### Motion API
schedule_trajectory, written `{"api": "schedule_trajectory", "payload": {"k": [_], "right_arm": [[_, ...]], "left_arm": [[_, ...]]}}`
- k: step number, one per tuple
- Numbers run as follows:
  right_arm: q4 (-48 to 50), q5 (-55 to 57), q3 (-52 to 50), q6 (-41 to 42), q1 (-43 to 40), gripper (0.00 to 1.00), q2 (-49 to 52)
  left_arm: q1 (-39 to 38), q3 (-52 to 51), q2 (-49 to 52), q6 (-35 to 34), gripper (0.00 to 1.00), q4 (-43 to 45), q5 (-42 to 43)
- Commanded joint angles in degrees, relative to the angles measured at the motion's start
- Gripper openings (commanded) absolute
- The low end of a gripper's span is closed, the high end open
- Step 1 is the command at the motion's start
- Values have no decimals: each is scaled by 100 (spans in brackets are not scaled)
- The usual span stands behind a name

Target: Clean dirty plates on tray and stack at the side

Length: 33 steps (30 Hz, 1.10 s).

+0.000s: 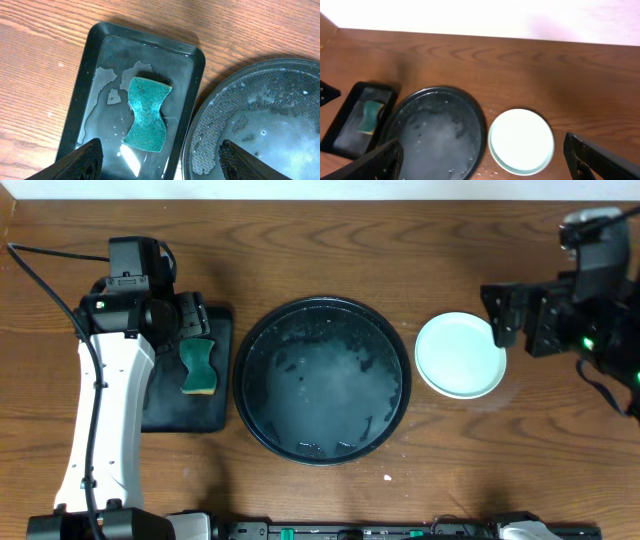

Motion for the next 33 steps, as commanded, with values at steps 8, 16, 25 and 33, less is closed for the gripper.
{"api": "schedule_trajectory", "payload": {"k": [8,16,25,33], "right_arm": [[2673,-44,-3399,-1051,-391,99,-1989],[6161,-433,-7879,-984,-450,99,-4129],[7683,-376,-10666,-986,-557,99,-6260],[7523,-372,-11525,-986,-540,99,-7163]], "left_arm": [[20,46,24,52,75,-35,-11],[20,46,24,52,75,-35,-11],[20,46,24,52,75,-35,-11],[20,46,24,52,75,-35,-13]]}}
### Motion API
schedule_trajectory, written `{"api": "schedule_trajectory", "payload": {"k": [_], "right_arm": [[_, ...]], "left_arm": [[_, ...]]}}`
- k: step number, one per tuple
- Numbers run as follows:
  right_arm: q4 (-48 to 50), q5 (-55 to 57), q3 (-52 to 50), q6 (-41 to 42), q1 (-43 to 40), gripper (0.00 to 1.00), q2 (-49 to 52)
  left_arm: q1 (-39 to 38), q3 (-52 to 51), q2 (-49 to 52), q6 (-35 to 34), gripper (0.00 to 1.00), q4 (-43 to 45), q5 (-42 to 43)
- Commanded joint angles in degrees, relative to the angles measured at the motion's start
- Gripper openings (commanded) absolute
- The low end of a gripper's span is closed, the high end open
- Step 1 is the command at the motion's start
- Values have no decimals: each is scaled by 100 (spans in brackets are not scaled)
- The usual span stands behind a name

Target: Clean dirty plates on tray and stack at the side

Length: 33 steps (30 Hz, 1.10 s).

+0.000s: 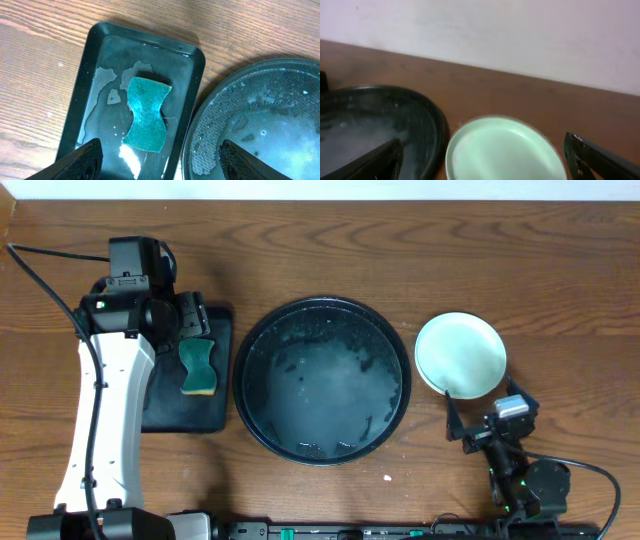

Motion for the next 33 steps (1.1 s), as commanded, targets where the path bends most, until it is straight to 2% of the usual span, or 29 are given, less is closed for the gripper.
{"api": "schedule_trajectory", "payload": {"k": [1,25,30,33], "right_arm": [[-122,46,-50,-55,-33,99,-269],[-118,81,-50,-55,-33,99,-374],[-118,79,-50,-55,-33,99,-374],[-118,81,-50,-55,-33,99,-374]], "left_arm": [[20,46,24,52,75,-33,-11],[20,44,20,52,75,-33,-11],[20,-166,-588,85,75,2,-151],[20,-608,-1263,125,75,522,-201]]}}
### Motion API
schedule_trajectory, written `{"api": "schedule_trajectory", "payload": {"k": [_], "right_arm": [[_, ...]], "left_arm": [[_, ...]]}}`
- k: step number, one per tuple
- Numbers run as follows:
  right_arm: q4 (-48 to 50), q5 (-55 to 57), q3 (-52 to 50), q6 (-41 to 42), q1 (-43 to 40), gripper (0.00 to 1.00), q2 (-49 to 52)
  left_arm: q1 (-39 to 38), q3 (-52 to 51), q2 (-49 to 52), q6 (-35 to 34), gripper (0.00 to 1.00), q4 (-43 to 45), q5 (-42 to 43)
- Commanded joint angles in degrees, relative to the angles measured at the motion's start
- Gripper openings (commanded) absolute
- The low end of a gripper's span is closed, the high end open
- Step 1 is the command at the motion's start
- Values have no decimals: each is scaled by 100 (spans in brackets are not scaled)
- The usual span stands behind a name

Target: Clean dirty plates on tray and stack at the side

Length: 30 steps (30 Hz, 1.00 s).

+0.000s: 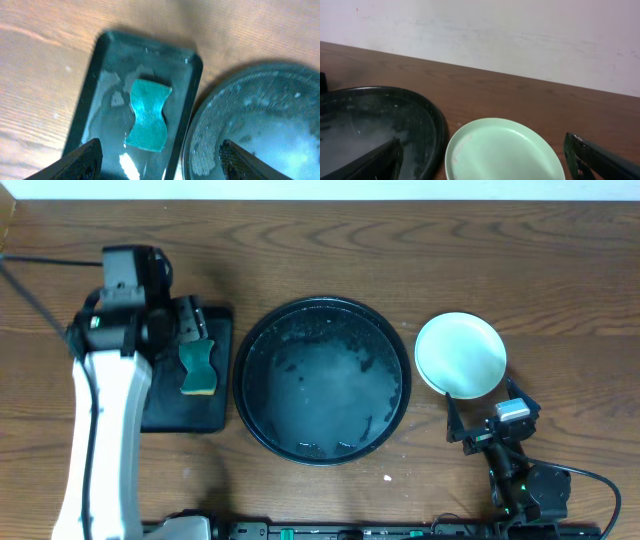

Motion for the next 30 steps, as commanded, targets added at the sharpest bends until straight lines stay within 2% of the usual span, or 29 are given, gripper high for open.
{"api": "schedule_trajectory", "payload": {"k": [1,3,7,9,12,17,21,30], "right_arm": [[-24,50,-9,-55,-35,99,-44],[-26,52,-9,-55,-35,99,-44],[-24,52,-9,-55,-35,99,-44],[-26,50,-9,-55,-35,99,-44],[-24,50,-9,-55,-35,99,-44],[-24,52,-9,-55,-35,99,-44],[-24,52,-9,-55,-35,99,-44],[-24,52,-9,-55,-35,99,-44]], "left_arm": [[17,-686,-1102,120,75,769,-151],[17,-1589,-1926,195,75,1814,-44],[17,-3161,-3091,811,76,3552,507],[17,-4199,-3753,1025,75,4688,765],[17,-5324,-4592,1036,76,5517,774],[7,-6518,-5976,1209,76,5748,767],[-59,-7206,-7222,1622,75,5663,767],[-68,-7709,-7971,1659,76,4878,726]]}}
